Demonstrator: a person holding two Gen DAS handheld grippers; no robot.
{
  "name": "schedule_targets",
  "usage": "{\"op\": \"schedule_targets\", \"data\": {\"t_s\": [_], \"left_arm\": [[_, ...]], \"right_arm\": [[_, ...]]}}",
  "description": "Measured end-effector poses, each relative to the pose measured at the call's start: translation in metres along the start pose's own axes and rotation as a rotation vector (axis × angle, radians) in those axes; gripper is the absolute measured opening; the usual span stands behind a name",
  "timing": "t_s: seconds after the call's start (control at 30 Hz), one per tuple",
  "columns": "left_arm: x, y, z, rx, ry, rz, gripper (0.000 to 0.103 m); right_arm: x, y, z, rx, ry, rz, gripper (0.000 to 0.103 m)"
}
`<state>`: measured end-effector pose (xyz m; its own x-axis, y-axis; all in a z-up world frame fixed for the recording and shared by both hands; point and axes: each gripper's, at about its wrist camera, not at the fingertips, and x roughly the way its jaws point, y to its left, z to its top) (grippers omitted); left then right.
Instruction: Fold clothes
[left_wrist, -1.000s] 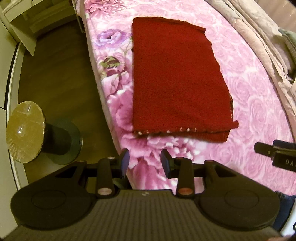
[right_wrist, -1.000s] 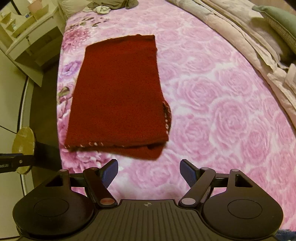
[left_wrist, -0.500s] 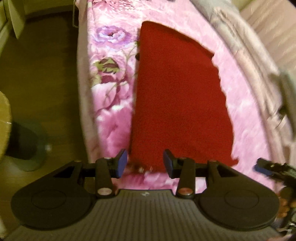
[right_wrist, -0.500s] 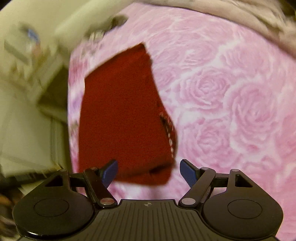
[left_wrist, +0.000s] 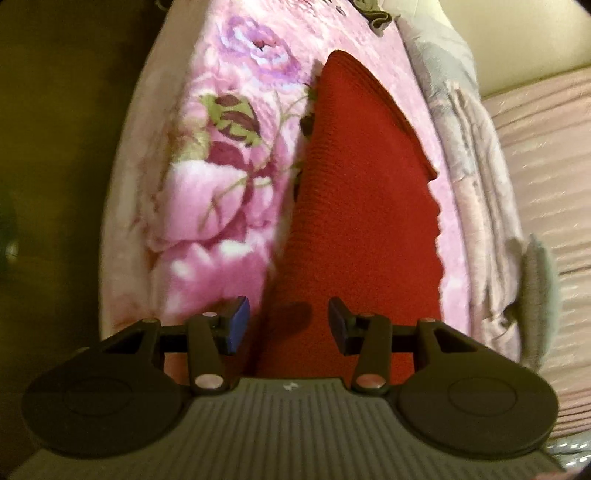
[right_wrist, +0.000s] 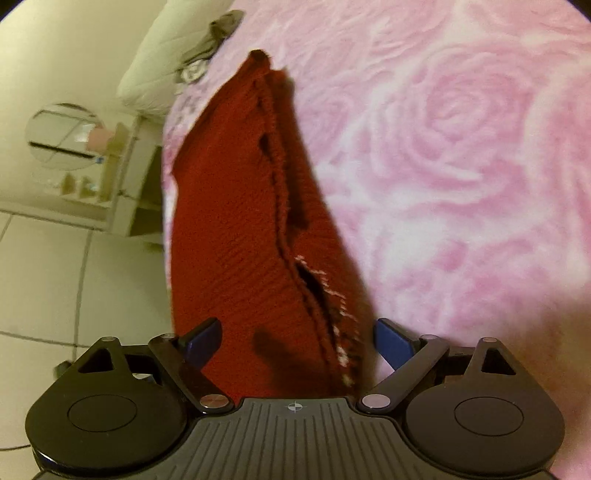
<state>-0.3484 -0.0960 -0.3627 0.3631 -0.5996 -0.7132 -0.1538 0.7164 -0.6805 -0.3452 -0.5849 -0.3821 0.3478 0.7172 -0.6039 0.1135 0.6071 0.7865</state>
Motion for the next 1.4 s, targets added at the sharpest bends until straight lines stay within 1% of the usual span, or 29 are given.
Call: {"op": "schedule_targets", "data": {"t_s": [0.03, 0.07, 0.17, 0.3, 0.33, 0.37, 0.4, 0.47, 0.5, 0.53, 0.57, 0.6, 0.63, 0.67, 0.77, 0.93, 1.1, 1.17, 1.4], "left_arm": [[0.004, 0.002, 0.002, -0.01, 0.005, -0.025, 0.041], [0.01, 0.003, 0.003, -0.012, 0.013, -0.041, 0.041], [0.025, 0.004, 0.007, -0.015, 0.026, -0.089, 0.041], [0.036, 0.011, 0.001, -0.043, 0.033, -0.158, 0.039], [0.036, 0.013, -0.002, -0.038, 0.054, -0.174, 0.033], [0.036, 0.014, -0.006, -0.03, 0.077, -0.179, 0.03], [0.037, 0.016, -0.011, -0.023, 0.1, -0.184, 0.027], [0.036, 0.021, -0.019, -0.036, 0.129, -0.208, 0.025], [0.037, 0.022, -0.019, -0.044, 0.132, -0.213, 0.024], [0.038, 0.024, -0.019, -0.051, 0.135, -0.218, 0.02], [0.038, 0.025, -0.02, -0.057, 0.138, -0.222, 0.018], [0.039, 0.023, -0.018, -0.043, 0.143, -0.221, 0.014], [0.04, 0.021, -0.017, -0.028, 0.147, -0.22, 0.01], [0.041, 0.019, -0.016, -0.014, 0.15, -0.219, 0.01], [0.031, 0.012, -0.017, 0.034, 0.134, -0.223, 0.008], [0.014, 0.002, -0.021, 0.101, 0.111, -0.239, 0.007], [-0.005, 0.001, -0.038, 0.103, 0.125, -0.254, 0.007], [-0.016, 0.006, -0.05, 0.096, 0.144, -0.248, 0.007], [-0.057, 0.041, -0.112, -0.023, 0.242, -0.207, 0.007]], "right_arm": [[0.002, -0.001, 0.003, -0.002, 0.008, 0.014, 0.082], [0.005, -0.003, 0.007, 0.002, 0.012, 0.028, 0.079], [0.013, -0.008, 0.019, 0.009, 0.023, 0.07, 0.079], [0.024, -0.006, 0.021, -0.044, 0.046, 0.116, 0.078], [0.025, -0.007, 0.018, -0.053, 0.064, 0.121, 0.071], [0.025, -0.009, 0.015, -0.062, 0.082, 0.125, 0.061], [0.025, -0.01, 0.012, -0.07, 0.101, 0.13, 0.057], [0.024, -0.015, 0.006, -0.075, 0.13, 0.151, 0.053], [0.023, -0.017, 0.004, -0.071, 0.135, 0.157, 0.051], [0.024, -0.018, 0.004, -0.068, 0.14, 0.156, 0.049], [0.025, -0.019, 0.005, -0.066, 0.144, 0.155, 0.043], [0.027, -0.018, 0.007, -0.069, 0.153, 0.151, 0.035], [0.029, -0.018, 0.008, -0.072, 0.164, 0.148, 0.021], [0.032, -0.017, 0.008, -0.076, 0.169, 0.148, 0.019], [0.027, -0.016, 0.004, -0.087, 0.139, 0.158, 0.014], [0.009, -0.007, -0.009, -0.103, 0.08, 0.165, 0.01], [-0.003, -0.002, -0.034, -0.074, 0.08, 0.176, 0.01], [-0.01, -0.001, -0.054, -0.044, 0.093, 0.176, 0.01], [-0.045, -0.006, -0.125, 0.123, 0.145, 0.16, 0.01]]}}
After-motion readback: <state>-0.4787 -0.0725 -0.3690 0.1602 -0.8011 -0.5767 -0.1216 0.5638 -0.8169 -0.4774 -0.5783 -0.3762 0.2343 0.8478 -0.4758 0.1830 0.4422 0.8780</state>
